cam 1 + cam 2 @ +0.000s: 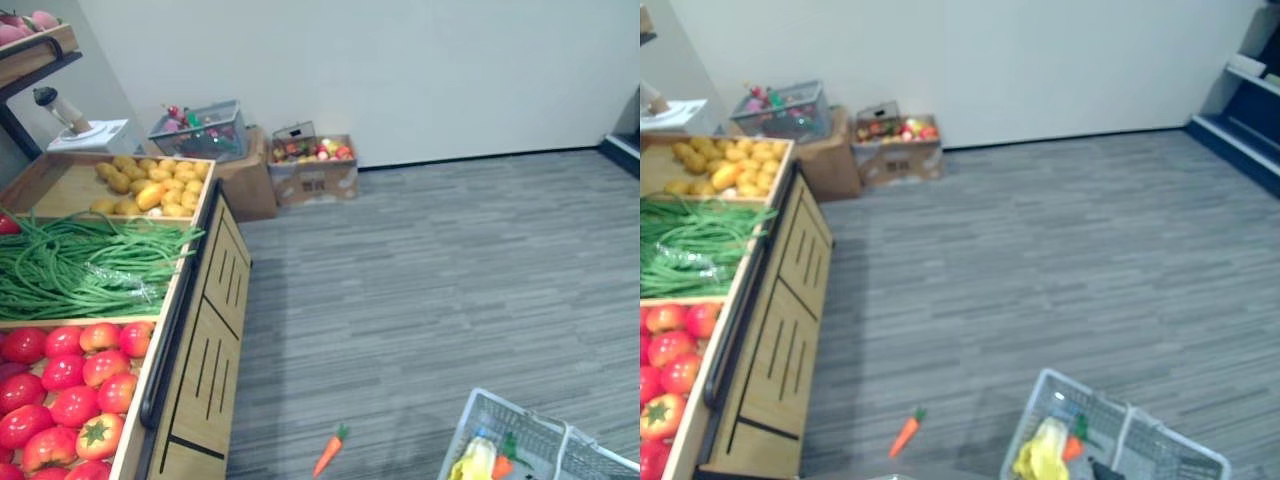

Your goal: Pick vegetable in the basket

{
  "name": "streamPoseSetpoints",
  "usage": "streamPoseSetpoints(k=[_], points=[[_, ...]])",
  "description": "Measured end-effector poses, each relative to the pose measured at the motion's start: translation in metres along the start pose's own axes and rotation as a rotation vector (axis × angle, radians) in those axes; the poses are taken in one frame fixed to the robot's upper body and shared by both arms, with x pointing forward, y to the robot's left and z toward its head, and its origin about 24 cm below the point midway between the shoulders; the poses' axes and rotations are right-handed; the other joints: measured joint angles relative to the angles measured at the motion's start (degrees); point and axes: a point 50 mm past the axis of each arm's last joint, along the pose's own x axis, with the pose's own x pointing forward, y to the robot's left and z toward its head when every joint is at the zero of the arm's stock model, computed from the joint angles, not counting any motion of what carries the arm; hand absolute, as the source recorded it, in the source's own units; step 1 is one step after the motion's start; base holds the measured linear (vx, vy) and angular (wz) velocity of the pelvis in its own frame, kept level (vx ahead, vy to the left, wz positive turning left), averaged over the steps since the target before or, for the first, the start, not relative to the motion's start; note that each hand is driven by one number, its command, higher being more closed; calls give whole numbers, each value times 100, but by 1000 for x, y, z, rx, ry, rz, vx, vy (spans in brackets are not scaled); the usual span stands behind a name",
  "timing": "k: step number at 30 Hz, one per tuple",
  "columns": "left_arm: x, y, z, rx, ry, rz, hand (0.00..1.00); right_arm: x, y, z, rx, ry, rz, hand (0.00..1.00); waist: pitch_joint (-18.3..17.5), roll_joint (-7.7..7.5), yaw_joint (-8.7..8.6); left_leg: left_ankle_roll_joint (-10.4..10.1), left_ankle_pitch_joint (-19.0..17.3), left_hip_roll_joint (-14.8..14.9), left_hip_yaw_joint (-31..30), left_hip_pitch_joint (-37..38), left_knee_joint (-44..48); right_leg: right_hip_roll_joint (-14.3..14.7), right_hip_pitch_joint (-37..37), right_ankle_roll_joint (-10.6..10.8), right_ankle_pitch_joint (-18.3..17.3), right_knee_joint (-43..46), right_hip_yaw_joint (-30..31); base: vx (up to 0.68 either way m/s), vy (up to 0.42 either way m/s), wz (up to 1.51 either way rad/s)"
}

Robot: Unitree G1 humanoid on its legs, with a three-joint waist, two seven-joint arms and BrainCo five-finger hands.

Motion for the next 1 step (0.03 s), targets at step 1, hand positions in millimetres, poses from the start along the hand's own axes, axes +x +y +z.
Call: streamPoseSetpoints(k=[1], points=[[0, 0, 1, 0, -2, -1, 0, -1, 6, -1, -18, 1, 21, 100, 0, -2, 6, 2, -2, 0, -2, 27, 0, -1, 29, 0, 0, 0, 0, -47, -14, -2]])
